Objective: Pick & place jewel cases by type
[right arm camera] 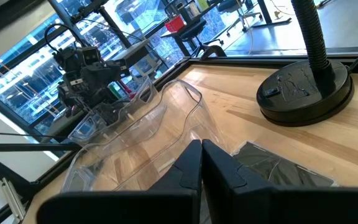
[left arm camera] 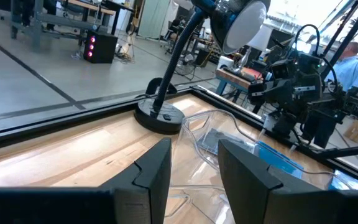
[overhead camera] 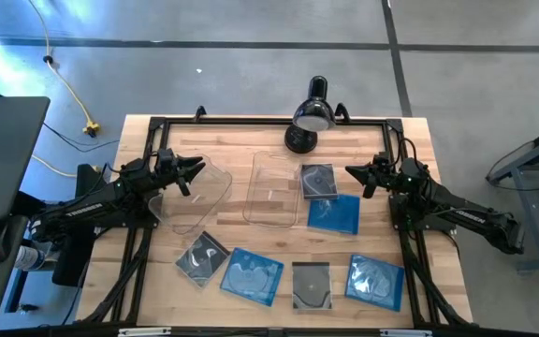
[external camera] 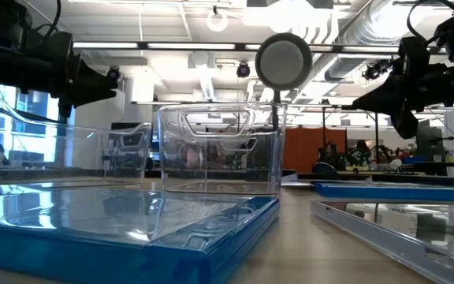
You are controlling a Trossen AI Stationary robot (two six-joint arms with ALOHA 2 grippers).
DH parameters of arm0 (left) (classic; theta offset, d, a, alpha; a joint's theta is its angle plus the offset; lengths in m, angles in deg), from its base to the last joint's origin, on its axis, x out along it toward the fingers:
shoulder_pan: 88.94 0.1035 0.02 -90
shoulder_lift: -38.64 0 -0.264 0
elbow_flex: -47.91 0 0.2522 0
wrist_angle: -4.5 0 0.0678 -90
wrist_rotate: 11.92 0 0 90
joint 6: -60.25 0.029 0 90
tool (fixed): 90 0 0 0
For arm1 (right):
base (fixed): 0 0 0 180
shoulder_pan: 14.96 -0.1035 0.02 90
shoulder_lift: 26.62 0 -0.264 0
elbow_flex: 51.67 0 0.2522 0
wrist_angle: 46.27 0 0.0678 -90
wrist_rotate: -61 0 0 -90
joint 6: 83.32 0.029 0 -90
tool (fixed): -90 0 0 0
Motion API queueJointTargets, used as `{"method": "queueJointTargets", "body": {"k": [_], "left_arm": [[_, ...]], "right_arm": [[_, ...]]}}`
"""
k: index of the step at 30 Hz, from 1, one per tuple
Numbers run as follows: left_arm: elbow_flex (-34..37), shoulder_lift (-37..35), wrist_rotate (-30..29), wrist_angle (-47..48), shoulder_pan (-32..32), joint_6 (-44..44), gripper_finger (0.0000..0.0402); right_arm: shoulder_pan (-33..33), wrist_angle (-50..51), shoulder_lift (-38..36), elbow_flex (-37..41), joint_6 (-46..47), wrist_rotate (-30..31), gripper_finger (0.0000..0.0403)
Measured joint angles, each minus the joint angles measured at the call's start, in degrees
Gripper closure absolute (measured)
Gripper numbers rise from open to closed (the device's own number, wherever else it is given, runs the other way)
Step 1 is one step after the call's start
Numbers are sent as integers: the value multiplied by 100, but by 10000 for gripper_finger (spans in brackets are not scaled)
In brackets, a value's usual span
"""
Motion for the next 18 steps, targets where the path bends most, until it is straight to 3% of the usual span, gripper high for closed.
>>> {"method": "queueJointTargets", "body": {"k": [8,13,18], "left_arm": [[0,0,-170,-78,-2,-12,270],[0,2,-265,-489,0,-1105,270],[0,2,519,-1415,0,-1017,270]], "right_arm": [[0,-20,0,-2,0,28,402],[2,-651,0,-2,602,704,402],[2,-1716,-2,-2,1070,1356,402]]}}
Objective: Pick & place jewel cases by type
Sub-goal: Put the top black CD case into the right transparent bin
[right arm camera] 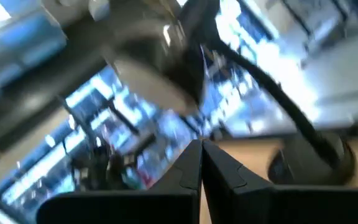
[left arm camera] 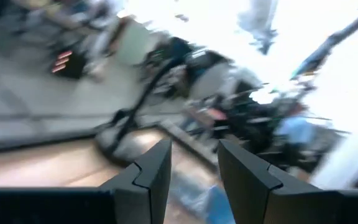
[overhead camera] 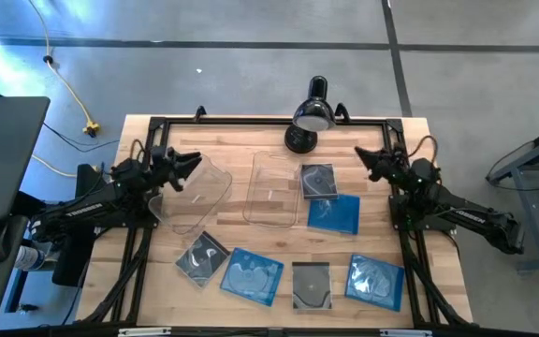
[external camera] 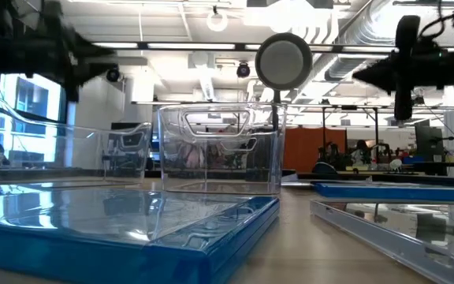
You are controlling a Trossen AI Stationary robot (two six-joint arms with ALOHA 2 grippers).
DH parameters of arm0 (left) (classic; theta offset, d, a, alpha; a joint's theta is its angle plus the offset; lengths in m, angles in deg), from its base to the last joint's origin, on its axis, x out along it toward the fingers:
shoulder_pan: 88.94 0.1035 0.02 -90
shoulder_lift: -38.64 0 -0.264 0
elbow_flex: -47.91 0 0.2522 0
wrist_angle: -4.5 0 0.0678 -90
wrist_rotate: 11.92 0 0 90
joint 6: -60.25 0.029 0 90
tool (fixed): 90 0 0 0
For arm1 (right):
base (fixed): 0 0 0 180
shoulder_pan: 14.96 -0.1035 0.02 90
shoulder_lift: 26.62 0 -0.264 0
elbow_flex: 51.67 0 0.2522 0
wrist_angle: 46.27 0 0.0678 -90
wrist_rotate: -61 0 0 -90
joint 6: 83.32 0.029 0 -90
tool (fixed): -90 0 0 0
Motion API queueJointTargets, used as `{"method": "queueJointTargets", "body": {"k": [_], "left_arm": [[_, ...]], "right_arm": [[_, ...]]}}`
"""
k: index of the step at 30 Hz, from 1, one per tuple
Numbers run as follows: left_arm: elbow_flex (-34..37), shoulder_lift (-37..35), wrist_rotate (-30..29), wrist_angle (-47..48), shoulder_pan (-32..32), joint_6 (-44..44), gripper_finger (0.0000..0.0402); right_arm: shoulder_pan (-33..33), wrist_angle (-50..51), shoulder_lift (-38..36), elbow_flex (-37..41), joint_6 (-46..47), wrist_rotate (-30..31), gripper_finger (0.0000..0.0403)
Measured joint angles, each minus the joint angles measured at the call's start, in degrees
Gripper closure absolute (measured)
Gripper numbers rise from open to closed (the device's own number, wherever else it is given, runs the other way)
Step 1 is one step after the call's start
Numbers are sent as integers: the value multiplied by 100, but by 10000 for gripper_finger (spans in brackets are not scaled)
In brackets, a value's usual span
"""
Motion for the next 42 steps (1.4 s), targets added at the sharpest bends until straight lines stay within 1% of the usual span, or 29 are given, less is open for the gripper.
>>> {"method": "queueJointTargets", "body": {"k": [2,3,6,8,10,13,16,19,22,23,25,27,29,32,35,37,39,42], "left_arm": [[0,1,441,-619,0,122,270],[0,12,687,-923,0,143,270],[0,99,1268,-1634,-2,121,270],[0,196,1379,-1847,-2,101,270],[0,311,1382,-1985,-4,97,270],[0,575,1382,-2311,-115,5,270],[-87,949,1306,-2663,-447,87,270],[-424,1387,1029,-2700,-911,435,270],[-846,1943,768,-2662,-1413,909,270],[-981,2142,670,-2619,-1567,1072,270],[-1240,2523,422,-2465,-1864,1344,270],[-1507,2912,25,-2190,-2136,1493,270],[-1754,3280,-390,-1818,-2377,1530,270],[-2120,3754,-910,-1169,-2656,1530,270],[-2419,4145,-1235,-727,-2833,1525,270],[-2570,4353,-1299,-512,-2903,1522,270],[-2687,4535,-1270,-372,-2904,1522,270],[-2739,4731,-1133,-285,-2894,1517,270]], "right_arm": [[0,-444,2,1,-119,-71,402],[0,-692,0,0,-142,-234,402],[0,-1344,0,-16,-87,-1031,402],[-4,-1740,2,-48,80,-1632,402],[-4,-2074,0,-67,309,-2114,402],[-1,-2359,2,-68,787,-2325,402],[-2,-2506,0,-70,1030,-2600,402],[-34,-2404,4,-140,1158,-2764,402],[-201,-1961,4,-431,911,-2837,402],[-272,-1674,4,-573,787,-2844,402],[-443,-769,26,-986,459,-2837,402],[-666,403,92,-1447,107,-2654,402],[-912,1765,260,-1893,-194,-2192,402],[-1286,3715,590,-2434,-308,-1103,402],[-1594,5102,947,-2717,168,-107,402],[-1743,5696,1177,-2740,595,384,402],[-1855,5905,1381,-2642,1055,736,402],[-1957,5887,1698,-2276,1681,873,402]]}}
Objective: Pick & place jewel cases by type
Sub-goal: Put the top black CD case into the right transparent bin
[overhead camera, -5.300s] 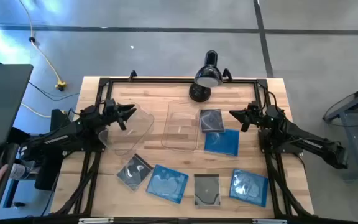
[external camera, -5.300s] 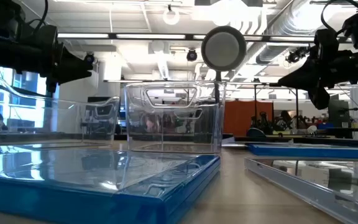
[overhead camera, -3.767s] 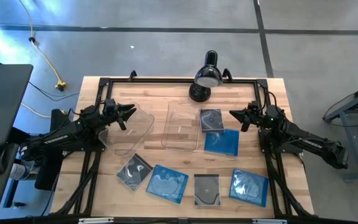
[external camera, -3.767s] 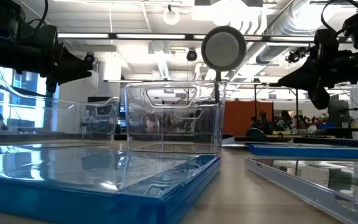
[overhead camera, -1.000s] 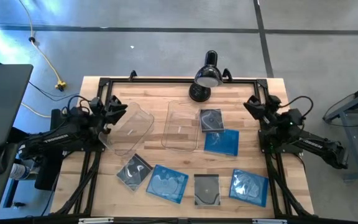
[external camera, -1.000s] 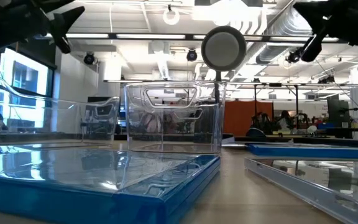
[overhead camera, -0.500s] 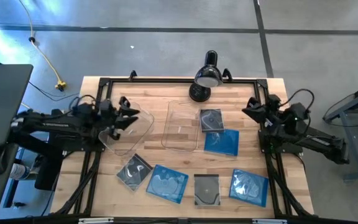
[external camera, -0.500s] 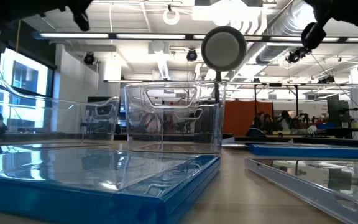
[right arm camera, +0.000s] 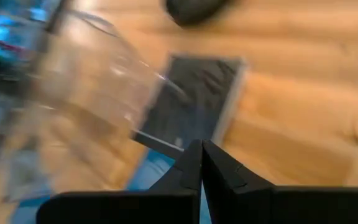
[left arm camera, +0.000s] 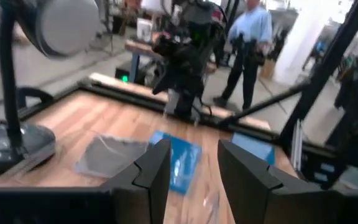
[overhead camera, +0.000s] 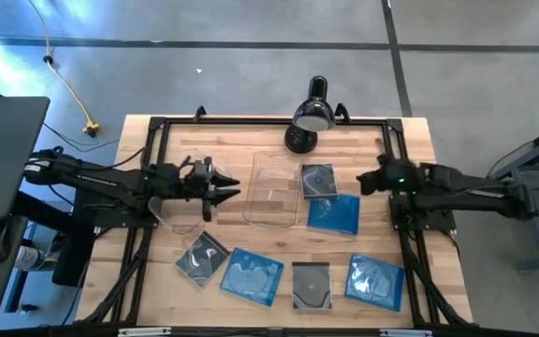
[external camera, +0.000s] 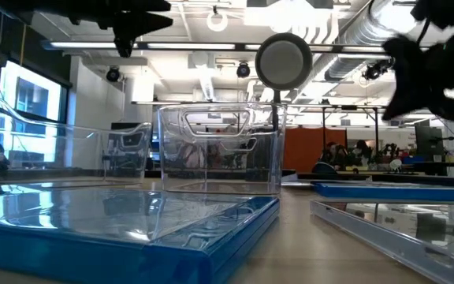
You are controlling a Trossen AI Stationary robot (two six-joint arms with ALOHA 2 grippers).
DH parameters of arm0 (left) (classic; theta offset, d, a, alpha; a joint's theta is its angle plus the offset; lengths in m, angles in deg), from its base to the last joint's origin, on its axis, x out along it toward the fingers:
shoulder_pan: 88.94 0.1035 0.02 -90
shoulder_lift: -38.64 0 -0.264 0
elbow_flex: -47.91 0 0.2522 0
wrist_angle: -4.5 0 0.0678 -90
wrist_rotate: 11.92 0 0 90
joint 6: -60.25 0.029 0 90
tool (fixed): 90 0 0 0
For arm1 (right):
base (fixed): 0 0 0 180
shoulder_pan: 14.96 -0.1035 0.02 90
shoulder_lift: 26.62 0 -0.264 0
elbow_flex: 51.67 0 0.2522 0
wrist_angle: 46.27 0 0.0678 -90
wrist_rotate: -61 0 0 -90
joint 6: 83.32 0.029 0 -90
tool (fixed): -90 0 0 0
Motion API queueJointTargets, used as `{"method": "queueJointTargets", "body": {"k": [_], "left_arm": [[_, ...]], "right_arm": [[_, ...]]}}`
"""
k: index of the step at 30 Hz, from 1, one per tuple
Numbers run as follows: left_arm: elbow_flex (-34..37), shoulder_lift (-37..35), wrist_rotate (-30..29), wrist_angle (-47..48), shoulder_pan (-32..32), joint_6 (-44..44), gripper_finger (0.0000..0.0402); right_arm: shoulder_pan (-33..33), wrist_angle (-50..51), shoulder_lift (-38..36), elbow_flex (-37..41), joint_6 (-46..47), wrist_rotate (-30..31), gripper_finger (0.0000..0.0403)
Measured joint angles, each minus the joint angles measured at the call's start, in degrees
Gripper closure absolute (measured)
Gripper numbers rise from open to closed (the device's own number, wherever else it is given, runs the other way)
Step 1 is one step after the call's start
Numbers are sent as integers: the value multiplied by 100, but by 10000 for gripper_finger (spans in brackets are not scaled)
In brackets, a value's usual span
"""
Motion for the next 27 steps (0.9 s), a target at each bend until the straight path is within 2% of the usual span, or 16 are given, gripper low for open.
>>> {"method": "queueJointTargets", "body": {"k": [3,6,9,12,20,27], "left_arm": [[0,146,-44,72,0,0,270],[-1,218,-235,52,0,0,270],[-2,218,-352,76,2,0,270],[-2,218,-362,78,2,0,270],[-2,218,-377,35,2,-39,270],[0,218,-377,35,2,-198,270]], "right_arm": [[-22,-286,334,418,386,-147,402],[-19,-981,586,831,462,-295,393],[-16,-1956,753,1143,464,-273,367],[36,-2461,883,1290,469,-281,328],[674,-2896,1399,1420,401,-448,234],[1237,-3237,2090,1420,100,-1060,218]]}}
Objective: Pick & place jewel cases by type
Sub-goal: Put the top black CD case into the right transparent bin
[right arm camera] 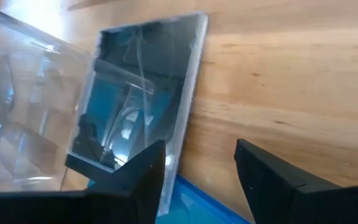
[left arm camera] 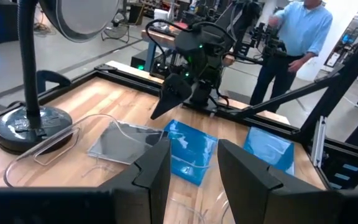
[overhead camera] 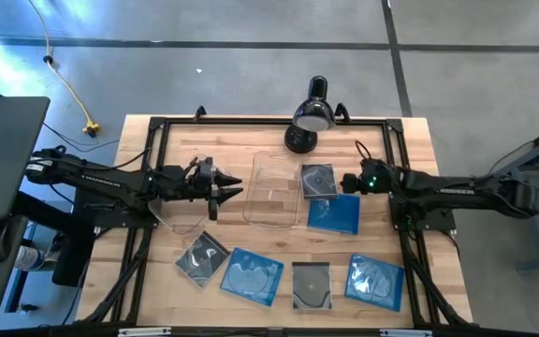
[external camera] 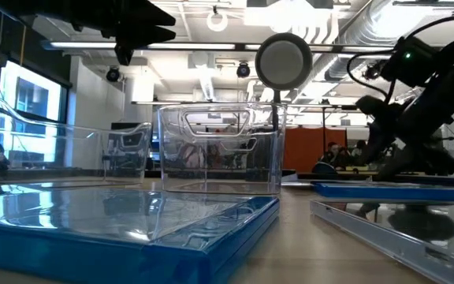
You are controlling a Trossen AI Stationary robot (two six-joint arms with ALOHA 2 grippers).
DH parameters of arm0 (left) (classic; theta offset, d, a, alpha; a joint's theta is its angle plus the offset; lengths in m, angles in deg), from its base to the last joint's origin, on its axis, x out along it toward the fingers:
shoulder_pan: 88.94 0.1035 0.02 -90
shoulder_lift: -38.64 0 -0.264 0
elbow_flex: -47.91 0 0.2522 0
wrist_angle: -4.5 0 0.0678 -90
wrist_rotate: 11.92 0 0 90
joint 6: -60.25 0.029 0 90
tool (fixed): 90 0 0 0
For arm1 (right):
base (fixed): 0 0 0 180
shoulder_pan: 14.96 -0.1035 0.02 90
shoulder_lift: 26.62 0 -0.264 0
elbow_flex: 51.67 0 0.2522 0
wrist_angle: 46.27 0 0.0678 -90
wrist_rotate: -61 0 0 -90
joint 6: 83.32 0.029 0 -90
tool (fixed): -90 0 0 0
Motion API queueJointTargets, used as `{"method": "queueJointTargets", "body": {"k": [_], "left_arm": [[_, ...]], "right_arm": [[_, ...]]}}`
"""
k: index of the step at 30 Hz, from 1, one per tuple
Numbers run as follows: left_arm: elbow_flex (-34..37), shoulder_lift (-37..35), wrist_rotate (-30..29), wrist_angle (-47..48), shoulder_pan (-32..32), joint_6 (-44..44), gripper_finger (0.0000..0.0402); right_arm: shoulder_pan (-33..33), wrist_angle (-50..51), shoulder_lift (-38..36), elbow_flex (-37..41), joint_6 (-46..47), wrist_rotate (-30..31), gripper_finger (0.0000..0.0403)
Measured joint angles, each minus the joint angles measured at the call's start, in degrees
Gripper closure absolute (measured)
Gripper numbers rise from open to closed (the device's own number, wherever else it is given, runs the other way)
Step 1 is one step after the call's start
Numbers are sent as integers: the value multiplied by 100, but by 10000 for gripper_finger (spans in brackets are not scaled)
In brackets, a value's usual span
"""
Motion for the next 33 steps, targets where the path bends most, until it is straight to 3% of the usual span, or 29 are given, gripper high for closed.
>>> {"method": "queueJointTargets", "body": {"k": [17,25,33], "left_arm": [[0,0,106,63,0,-163,270],[0,0,149,88,0,-170,270],[0,0,151,173,1,-170,270]], "right_arm": [[483,-1669,1704,-9,-3,-1239,222],[489,-2731,2296,-2,-3,-1480,222],[486,-3043,2439,3,-163,-1515,234]]}}
